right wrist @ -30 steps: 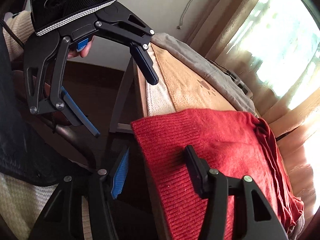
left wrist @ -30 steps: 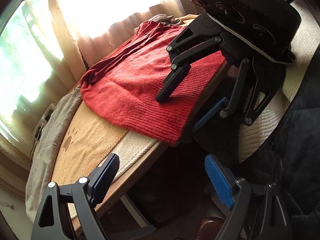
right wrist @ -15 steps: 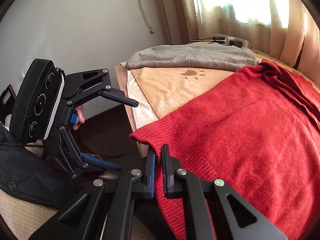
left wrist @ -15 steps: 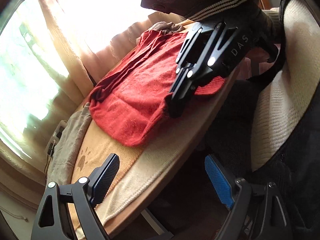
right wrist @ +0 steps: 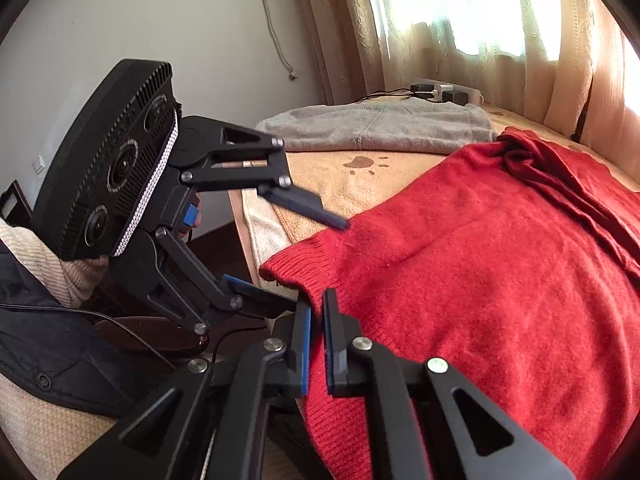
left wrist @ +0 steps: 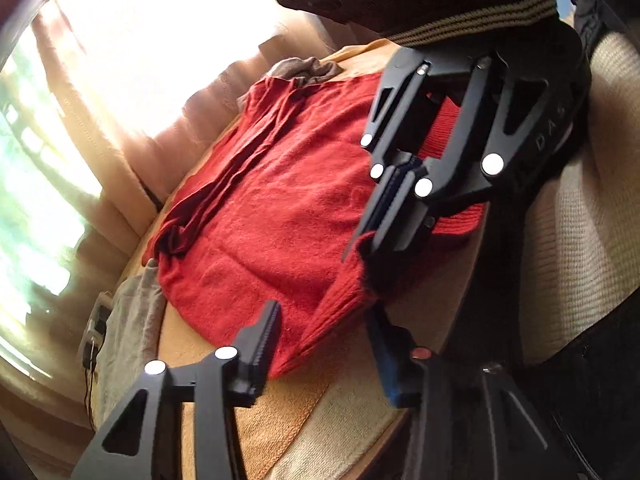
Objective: Fold clothes
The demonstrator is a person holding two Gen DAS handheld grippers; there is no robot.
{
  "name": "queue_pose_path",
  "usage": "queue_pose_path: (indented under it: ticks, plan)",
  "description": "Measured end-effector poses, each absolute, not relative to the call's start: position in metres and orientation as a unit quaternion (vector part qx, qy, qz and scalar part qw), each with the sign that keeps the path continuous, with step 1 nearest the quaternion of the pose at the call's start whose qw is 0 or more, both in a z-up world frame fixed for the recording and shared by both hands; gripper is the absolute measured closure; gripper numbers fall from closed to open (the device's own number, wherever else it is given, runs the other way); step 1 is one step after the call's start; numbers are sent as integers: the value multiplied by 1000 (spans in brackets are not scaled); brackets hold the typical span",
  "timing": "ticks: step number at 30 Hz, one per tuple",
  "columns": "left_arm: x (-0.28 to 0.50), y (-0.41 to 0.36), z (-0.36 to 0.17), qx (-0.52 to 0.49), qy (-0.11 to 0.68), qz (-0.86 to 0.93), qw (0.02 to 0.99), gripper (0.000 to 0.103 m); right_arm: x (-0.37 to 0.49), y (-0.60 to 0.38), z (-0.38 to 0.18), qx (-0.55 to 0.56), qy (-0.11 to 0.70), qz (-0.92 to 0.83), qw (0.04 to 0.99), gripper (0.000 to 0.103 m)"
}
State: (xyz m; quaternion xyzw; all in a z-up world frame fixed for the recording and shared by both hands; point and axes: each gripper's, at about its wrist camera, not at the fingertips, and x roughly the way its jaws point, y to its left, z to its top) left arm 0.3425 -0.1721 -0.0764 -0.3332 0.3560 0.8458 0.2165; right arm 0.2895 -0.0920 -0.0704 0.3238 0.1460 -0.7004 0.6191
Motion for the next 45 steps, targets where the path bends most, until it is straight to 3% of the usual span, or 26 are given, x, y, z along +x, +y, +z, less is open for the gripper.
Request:
queue_pose_path:
  ticks: [4,8,9,10,11,12,13,17,25,28,33,38,40,44,45]
  plan:
    - [334,-171,-74,-342,331,848,232,94,286,-88,-67,318,139,-705,618,97]
    - [329,-174,-65,-325,298,876,196,97,276,-71,-61,308,92,-715,621,94]
    - [326,-178,-58,-317,282,887,181,97,274,-63,-58,302,81,-721,618,86]
    - [323,-183,-52,-308,264,899,166,97,272,-54,-55,295,69,-728,615,62]
    - [319,-188,-44,-301,239,910,154,97,271,-44,-52,285,65,-743,603,45]
    - [316,-194,-36,-293,216,919,150,97,270,-34,-49,275,61,-758,589,6]
    - [312,-199,-28,-284,192,928,146,97,271,-22,-47,261,57,-773,576,0]
    - [299,-200,-10,-260,167,939,151,97,279,6,-46,250,86,-806,529,0]
    - [292,-182,9,-239,187,939,163,97,308,47,-72,252,220,-859,389,0]
    - [293,-188,19,-231,168,944,164,97,301,72,-89,286,225,-867,340,8]
    - [296,-194,35,-214,155,951,158,97,286,110,-94,305,187,-894,269,10]
    - [296,-194,38,-212,152,952,158,97,285,126,-95,291,215,-904,226,14]
    - [295,-192,37,-215,154,951,159,97,289,125,-95,283,226,-904,228,36]
    - [294,-194,36,-216,150,951,160,97,302,113,-93,255,265,-897,244,68]
    - [295,-195,36,-217,147,952,159,97,305,108,-93,249,277,-894,249,85]
